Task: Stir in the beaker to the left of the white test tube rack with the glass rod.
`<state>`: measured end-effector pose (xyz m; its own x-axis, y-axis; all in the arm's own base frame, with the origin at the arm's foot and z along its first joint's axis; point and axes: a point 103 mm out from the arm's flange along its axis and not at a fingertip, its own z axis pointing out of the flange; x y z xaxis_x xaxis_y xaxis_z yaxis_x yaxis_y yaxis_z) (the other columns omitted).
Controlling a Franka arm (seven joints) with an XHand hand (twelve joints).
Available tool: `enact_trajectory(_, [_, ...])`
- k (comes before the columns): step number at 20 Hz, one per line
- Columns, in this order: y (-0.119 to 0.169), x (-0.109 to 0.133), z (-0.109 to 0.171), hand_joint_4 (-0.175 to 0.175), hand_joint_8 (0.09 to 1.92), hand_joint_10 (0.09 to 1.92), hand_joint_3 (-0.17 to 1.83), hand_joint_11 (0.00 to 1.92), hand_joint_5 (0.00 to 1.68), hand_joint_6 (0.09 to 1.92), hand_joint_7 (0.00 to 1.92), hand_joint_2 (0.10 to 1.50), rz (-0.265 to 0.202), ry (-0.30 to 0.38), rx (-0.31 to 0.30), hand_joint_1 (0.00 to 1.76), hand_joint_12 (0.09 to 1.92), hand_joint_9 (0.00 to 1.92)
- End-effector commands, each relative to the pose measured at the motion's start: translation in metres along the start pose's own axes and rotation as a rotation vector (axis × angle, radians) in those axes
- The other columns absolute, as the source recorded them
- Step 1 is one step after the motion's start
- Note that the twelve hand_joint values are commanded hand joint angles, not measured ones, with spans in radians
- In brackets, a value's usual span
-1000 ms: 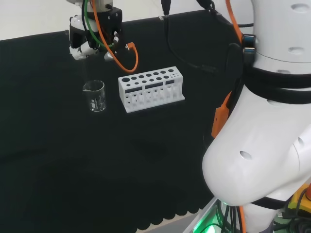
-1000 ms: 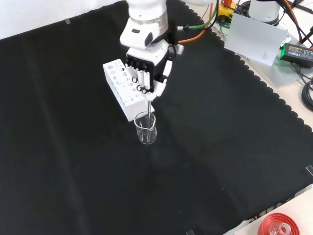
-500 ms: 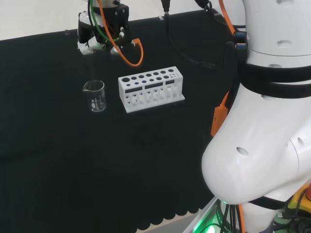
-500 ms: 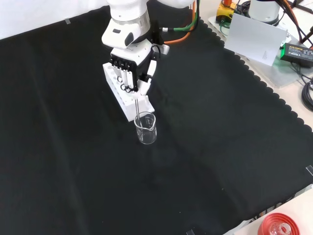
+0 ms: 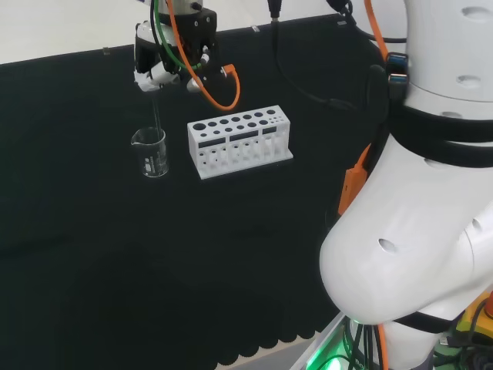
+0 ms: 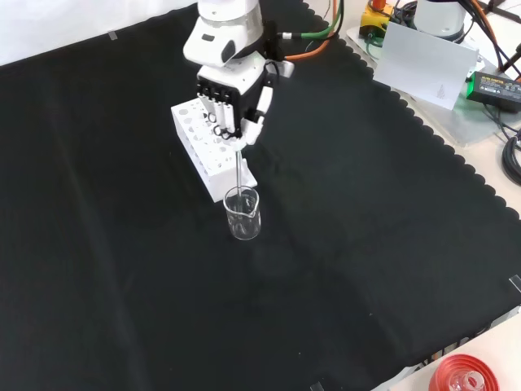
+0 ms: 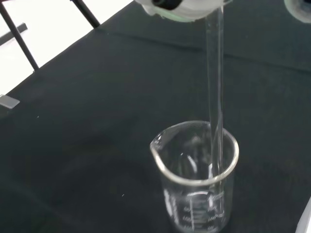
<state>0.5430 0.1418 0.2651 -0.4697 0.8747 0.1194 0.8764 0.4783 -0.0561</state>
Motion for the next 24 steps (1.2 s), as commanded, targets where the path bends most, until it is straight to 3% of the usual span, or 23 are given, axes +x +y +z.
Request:
enact_trajectory(1, [-0.011, 0.031, 0.000, -0.175, 0.20, 0.15, -0.17, 1.73, 1.46, 0.09, 1.57, 1.02, -0.015, -0.006, -0.003, 1.33, 0.44, 1.89])
enact_trajectory(7, [0.009, 0.043, 0.004, -0.175, 0.19, 0.15, -0.17, 1.72, 1.46, 0.09, 1.57, 1.02, -0.050, 0.022, 0.002, 1.33, 0.44, 1.89])
enact_trajectory(12, [0.031, 0.035, 0.010, -0.175, 0.17, 0.15, -0.17, 1.72, 1.49, 0.09, 1.52, 1.02, -0.067, 0.024, 0.011, 1.33, 0.45, 1.89])
enact_trajectory(18, [0.039, 0.009, 0.014, -0.175, 0.16, 0.15, -0.17, 1.72, 1.51, 0.09, 1.50, 1.02, -0.047, 0.036, 0.012, 1.33, 0.45, 1.89])
enact_trajectory(24, [0.028, -0.006, 0.009, -0.175, 0.16, 0.15, -0.17, 1.72, 1.51, 0.09, 1.50, 1.02, -0.022, 0.030, 0.015, 1.33, 0.45, 1.89])
